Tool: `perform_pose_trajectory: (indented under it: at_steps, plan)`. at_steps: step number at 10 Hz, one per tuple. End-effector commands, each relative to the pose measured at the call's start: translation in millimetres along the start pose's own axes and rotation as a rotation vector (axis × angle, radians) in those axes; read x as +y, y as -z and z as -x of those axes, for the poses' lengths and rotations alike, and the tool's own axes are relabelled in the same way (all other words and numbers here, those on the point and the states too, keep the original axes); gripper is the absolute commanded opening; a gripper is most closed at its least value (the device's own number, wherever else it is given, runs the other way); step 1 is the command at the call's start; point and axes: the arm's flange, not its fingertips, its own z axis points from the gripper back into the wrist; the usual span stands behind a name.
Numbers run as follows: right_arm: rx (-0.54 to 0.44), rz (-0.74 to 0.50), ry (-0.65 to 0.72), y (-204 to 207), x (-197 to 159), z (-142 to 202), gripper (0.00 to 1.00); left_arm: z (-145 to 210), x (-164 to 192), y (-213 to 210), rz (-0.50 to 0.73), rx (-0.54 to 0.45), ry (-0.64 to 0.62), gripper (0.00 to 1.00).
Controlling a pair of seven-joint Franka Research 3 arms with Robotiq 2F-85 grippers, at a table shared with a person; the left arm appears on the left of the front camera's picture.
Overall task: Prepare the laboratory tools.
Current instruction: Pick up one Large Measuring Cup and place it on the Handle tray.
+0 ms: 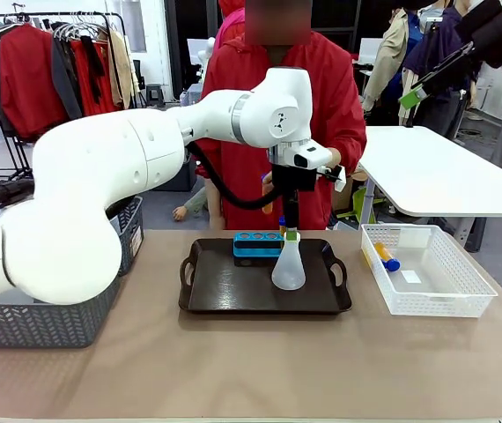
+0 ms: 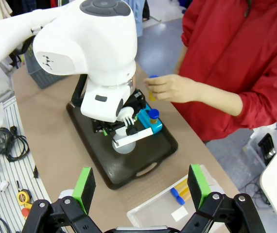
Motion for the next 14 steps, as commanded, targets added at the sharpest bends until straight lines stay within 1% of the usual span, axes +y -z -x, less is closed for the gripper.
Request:
perform_pose_trajectory:
  at_steps: [1, 3, 4, 5, 6, 7, 8, 9, 10, 11, 12, 14]
  plan:
    - [-0.012, -0.01, -0.006, -0.4, -0.2, -0.5, 1.0, 5.3, -18.6, -18.8, 0.01, 0.033, -0.012, 1.0]
    - [-0.012, -0.01, -0.006, -0.4, -0.2, -0.5, 1.0, 19.9, -34.4, -34.5, 0.004, 0.018, -0.045, 1.0]
    - [-0.012, -0.01, -0.006, -0.4, -0.2, -0.5, 1.0, 28.3, -48.8, -45.4, 0.017, 0.024, -0.084, 1.0]
    - [-0.012, -0.01, -0.006, -0.4, -0.2, -0.5, 1.0, 38.4, -54.2, -49.2, 0.01, 0.035, -0.12, 1.0]
    - [-0.012, -0.01, -0.006, -0.4, -0.2, -0.5, 1.0, 49.6, -65.3, -54.1, -0.025, 0.07, -0.177, 1.0]
    - [-0.012, -0.01, -0.006, -0.4, -0.2, -0.5, 1.0, 63.2, -75.9, -57.1, -0.031, 0.081, -0.248, 1.0]
    - [-0.012, -0.01, -0.006, -0.4, -0.2, -0.5, 1.0, 77.6, -84.3, -66.1, -0.041, 0.089, -0.276, 1.0]
    - [-0.012, -0.01, -0.006, -0.4, -0.2, -0.5, 1.0, 87.7, -97.3, -79.4, -0.043, 0.092, -0.332, 1.0]
    - [-0.012, -0.01, -0.006, -0.4, -0.2, -0.5, 1.0, 97.8, -101.5, -91.5, -0.052, 0.066, -0.369, 1.0]
    - [-0.012, -0.01, -0.006, -0.4, -0.2, -0.5, 1.0, 109.1, -106.2, -108.7, -0.064, 0.044, -0.377, 1.0]
    - [-0.012, -0.01, -0.006, -0.4, -0.2, -0.5, 1.0, 120.9, -111.9, -130.6, -0.058, -0.026, -0.392, 1.0]
    - [-0.012, -0.01, -0.006, -0.4, -0.2, -0.5, 1.0, 143.8, -118.4, -161.7, -0.121, -0.087, -0.423, 1.0]
